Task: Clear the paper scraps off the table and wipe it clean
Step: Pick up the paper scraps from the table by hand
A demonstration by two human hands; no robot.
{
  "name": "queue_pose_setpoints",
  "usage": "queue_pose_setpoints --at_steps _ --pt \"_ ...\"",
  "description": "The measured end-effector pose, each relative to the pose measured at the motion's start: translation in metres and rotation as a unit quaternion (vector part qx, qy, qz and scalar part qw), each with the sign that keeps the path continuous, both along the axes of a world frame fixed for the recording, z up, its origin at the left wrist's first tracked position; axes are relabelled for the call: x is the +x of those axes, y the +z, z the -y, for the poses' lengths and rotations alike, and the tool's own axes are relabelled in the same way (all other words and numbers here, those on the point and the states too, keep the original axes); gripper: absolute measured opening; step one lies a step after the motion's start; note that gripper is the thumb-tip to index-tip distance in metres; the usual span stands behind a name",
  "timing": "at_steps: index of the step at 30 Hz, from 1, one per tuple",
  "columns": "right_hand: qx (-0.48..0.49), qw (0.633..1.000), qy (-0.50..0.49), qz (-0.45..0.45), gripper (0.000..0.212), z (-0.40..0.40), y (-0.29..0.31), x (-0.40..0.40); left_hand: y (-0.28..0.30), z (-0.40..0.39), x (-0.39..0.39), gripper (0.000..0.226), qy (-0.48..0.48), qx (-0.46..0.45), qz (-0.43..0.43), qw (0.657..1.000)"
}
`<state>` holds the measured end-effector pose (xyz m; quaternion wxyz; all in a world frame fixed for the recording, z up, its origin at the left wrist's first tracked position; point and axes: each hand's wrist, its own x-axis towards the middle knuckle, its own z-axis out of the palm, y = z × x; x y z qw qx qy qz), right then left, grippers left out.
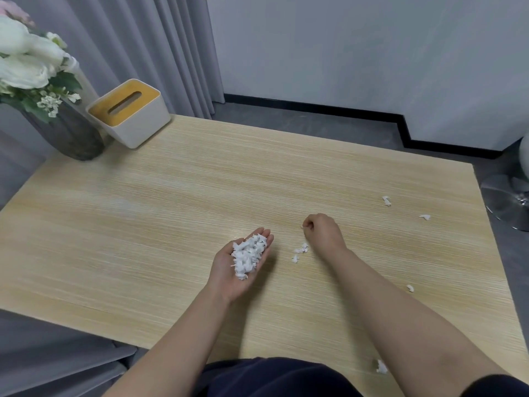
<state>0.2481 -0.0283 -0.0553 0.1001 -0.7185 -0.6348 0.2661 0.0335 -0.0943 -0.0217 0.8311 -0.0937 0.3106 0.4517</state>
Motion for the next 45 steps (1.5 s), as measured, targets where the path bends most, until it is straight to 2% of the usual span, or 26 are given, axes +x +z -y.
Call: queue_pose_setpoints --at_steps 1,3,6,11,17,21,24,27,32,35,36,39,45 --pt "0.011 1.000 -0.004 -0.013 0.017 0.001 0.005 -0.002 0.003 -0.001 0.002 0.058 -0.001 0.005 0.009 1.000" --pt "0.044 0.998 -0.006 -0.048 0.014 0.003 0.020 -0.007 0.007 -0.002 0.006 0.033 -0.006 -0.014 -0.015 1.000" --pt "0.089 0.990 0.008 -0.113 0.010 0.012 0.046 -0.019 0.000 -0.005 0.011 0.048 -0.004 -0.034 -0.024 0.999" --pt "0.108 0.972 0.118 -0.173 0.007 0.039 0.083 -0.035 0.013 -0.002 0.024 0.036 -0.017 -0.010 -0.035 0.999" --pt "0.121 0.955 0.229 -0.143 0.012 0.056 0.094 -0.042 0.011 0.005 0.037 0.041 0.000 -0.051 -0.034 0.998" --pt "0.102 0.956 0.250 -0.113 0.017 0.061 0.090 -0.038 0.015 0.009 0.045 0.017 -0.023 -0.023 -0.031 0.999" --pt "0.102 0.960 0.227 -0.129 0.017 0.063 0.093 -0.032 0.017 0.011 0.047 0.017 -0.030 -0.016 -0.006 0.999" --pt "0.098 0.965 0.187 -0.156 0.015 0.062 0.097 -0.021 0.012 0.008 0.050 0.035 -0.015 -0.042 -0.001 0.999" --pt "0.119 0.976 0.057 -0.173 0.006 0.053 0.087 0.008 0.007 0.008 0.044 0.045 -0.030 -0.045 -0.006 0.999" --pt "0.104 0.981 -0.012 -0.162 0.005 0.050 0.077 0.022 0.008 0.008 0.038 0.038 -0.031 -0.034 -0.009 0.999" --pt "0.092 0.983 -0.019 -0.155 0.006 0.050 0.072 0.025 0.009 0.009 0.037 0.037 -0.034 -0.023 0.001 0.999" --pt "0.061 0.990 -0.030 -0.123 0.007 0.052 0.056 0.029 0.009 0.008 0.030 0.071 -0.027 -0.004 0.028 0.999" --pt "-0.006 0.998 -0.023 -0.058 0.022 0.049 0.016 0.017 0.003 0.011 0.022 0.070 -0.024 0.004 0.045 0.999"
